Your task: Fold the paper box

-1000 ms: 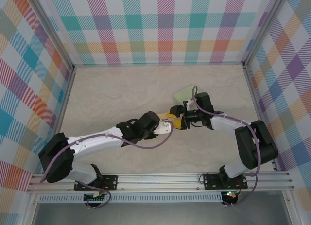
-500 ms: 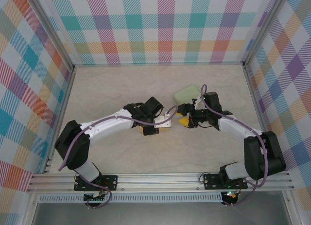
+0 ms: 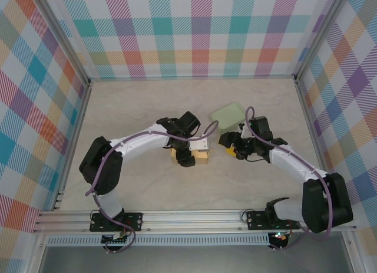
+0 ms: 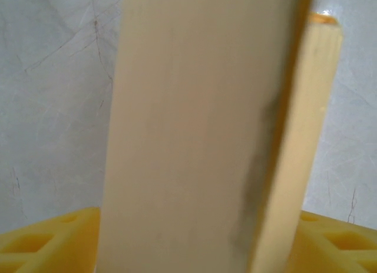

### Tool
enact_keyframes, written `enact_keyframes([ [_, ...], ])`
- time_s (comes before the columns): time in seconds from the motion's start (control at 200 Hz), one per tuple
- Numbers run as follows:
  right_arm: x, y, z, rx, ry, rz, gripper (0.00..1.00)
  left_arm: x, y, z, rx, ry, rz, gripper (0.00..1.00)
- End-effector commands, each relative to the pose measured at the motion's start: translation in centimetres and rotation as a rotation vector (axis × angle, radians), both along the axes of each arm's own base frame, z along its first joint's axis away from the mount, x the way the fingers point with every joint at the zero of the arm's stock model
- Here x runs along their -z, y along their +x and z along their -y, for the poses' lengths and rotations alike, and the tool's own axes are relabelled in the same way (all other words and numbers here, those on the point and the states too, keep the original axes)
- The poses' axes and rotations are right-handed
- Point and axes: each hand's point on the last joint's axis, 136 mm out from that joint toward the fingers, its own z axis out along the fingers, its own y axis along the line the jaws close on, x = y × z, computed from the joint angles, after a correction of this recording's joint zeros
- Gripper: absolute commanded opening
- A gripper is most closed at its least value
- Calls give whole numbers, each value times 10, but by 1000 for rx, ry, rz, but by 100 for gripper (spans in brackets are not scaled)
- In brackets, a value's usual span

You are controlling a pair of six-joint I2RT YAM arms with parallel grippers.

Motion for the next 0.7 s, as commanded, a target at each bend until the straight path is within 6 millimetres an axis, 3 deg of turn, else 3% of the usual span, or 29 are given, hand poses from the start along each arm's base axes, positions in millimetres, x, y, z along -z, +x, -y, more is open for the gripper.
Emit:
enact_keyframes([
  [0.0, 1, -1, 8, -2, -45, 52, 68, -9, -1, 1, 8, -28, -16, 83],
  [0.145, -13, -2, 9, -31, -59, 135, 69, -21, 4, 7, 8, -78, 11, 86],
  [0.38, -39, -15, 10, -80, -70, 299, 82, -45, 5, 13, 22, -153, 26, 88],
  [0.535, -40, -22, 7, -130, -133, 340, 88, -58, 10, 8, -10, -172, 51, 88],
  [0.695, -29, -27, -3, -177, -189, 345, 95, -72, 19, 2, -75, -206, 104, 87],
])
